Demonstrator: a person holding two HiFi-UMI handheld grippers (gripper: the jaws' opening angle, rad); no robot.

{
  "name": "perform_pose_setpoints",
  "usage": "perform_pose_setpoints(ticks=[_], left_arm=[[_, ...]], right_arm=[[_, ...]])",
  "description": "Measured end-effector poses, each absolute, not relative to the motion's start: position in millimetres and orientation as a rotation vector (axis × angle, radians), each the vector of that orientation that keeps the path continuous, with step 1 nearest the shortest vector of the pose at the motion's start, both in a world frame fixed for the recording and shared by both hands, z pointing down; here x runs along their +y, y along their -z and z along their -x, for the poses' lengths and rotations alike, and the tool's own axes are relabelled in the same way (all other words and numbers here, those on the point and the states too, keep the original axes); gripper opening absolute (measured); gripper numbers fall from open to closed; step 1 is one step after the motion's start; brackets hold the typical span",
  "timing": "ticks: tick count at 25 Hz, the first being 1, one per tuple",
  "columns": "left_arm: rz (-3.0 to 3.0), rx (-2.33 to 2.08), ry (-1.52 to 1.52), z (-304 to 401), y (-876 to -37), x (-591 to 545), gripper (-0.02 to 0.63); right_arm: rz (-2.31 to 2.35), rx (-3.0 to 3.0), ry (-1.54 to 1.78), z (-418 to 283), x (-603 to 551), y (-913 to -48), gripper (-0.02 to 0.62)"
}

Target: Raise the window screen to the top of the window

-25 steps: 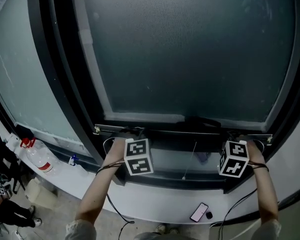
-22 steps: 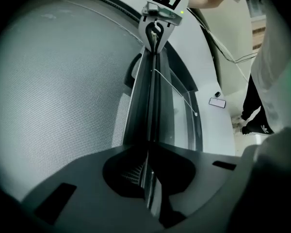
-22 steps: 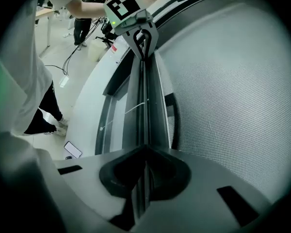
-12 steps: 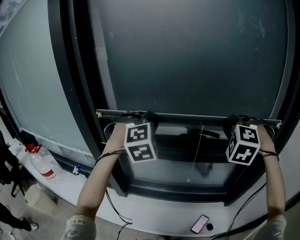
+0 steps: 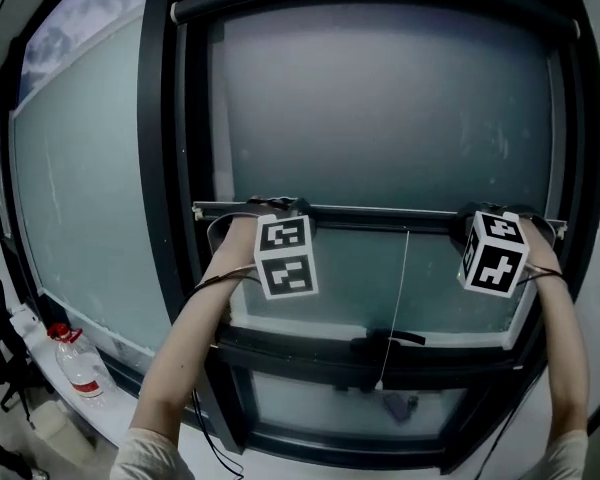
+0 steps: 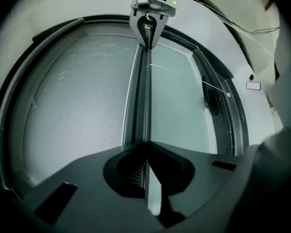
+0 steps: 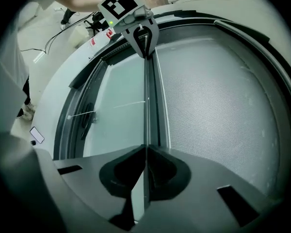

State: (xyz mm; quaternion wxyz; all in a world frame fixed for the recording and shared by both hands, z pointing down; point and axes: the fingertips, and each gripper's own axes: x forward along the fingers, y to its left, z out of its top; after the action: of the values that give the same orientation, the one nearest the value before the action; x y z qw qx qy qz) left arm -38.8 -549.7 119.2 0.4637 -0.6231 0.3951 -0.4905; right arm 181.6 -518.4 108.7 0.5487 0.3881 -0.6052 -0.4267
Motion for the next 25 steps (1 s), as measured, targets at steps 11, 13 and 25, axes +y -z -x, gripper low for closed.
perform_pose_setpoints(ticks=[11, 13, 25], left_arm=[[1.419, 1.074, 1.126, 40.7, -15.6, -553.6, 0.017], [1.381, 1.110, 1.090, 40.5, 12.9, -554.8, 0.017], [1.247, 1.219, 1.003, 44.2, 163.1, -554.2, 0.017]], right_arm=[[-1.035, -1.355, 1.141, -179.9, -518.7, -5.9, 0.018], [-1.081, -1.326, 1.184, -180.7, -519.8, 21.5, 0.017], [-1.266, -1.206, 1.370, -173.7, -517.2, 172.9, 0.018]])
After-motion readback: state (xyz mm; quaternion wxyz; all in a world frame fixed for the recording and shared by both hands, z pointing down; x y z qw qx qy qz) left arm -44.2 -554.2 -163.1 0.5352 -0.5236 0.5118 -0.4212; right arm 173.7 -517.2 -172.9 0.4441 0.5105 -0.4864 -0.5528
